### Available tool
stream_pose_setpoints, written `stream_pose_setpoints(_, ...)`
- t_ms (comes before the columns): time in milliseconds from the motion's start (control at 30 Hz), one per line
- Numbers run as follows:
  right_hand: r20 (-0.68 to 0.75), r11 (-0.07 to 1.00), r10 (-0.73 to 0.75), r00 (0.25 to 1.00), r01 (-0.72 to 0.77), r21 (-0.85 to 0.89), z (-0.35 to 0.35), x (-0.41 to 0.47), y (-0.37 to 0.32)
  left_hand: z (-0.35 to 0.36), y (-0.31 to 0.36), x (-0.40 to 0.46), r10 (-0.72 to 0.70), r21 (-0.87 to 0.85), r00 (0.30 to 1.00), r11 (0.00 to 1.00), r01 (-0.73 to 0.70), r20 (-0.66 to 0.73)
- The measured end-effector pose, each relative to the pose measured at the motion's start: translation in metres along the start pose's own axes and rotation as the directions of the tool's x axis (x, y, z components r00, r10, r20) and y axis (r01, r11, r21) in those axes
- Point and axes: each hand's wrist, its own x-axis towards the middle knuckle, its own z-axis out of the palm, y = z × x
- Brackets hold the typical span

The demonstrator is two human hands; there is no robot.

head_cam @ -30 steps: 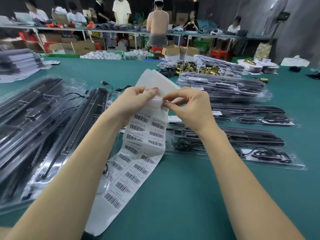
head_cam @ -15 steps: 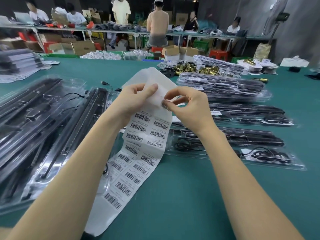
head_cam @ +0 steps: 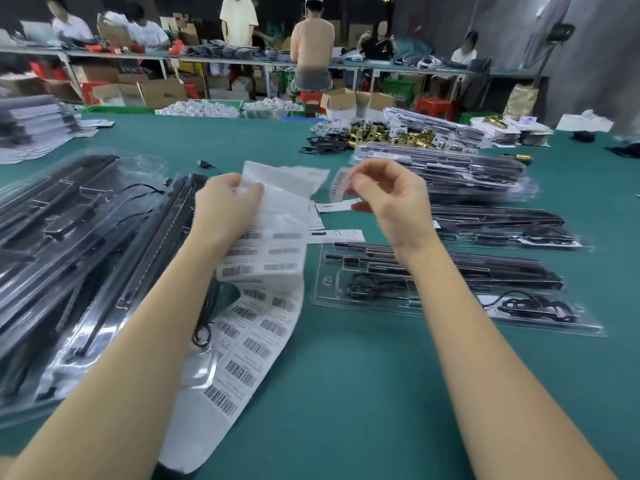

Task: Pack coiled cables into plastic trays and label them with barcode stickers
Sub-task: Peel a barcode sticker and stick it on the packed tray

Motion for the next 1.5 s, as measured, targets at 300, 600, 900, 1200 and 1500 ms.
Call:
stream_pose_setpoints(300,-0.077,0.953,0.299,0.951,-0.302,-0.035,-0.029,0.0,0.017,-0.024,-0.006,0.003,0.212,0.538,0.973,0.833,-0.13,-0.092)
stream_pose_setpoints(600,-0.095,0.916,0.394,0.914,-0.399,-0.037,-0.046,-0.004,0.024,0.038,0.052,-0.047,0.323,0.249,0.605,0.698,-0.671,0.727)
stream_pose_setpoints(900,-0.08,0.909,0.417,0.905,-0.418,0.013,-0.049,-0.027,0.04,0.028,0.021,-0.028,-0.012,0.673,0.809,0.563,-0.48,0.587)
stream_pose_setpoints(1200,-0.107,0.948,0.226,0.968,-0.244,-0.203,-0.056,-0.032,0.043,0.051,0.021,-0.048,-0.015,0.754,0.867,0.502,-0.424,0.497)
stream_pose_setpoints(1500,-0.098,0.872,0.39,0.916,-0.401,-0.282,-0.064,-0.04,0.03,0.08,0.001,-0.063,0.202,0.69,0.944,0.645,-0.328,0.261)
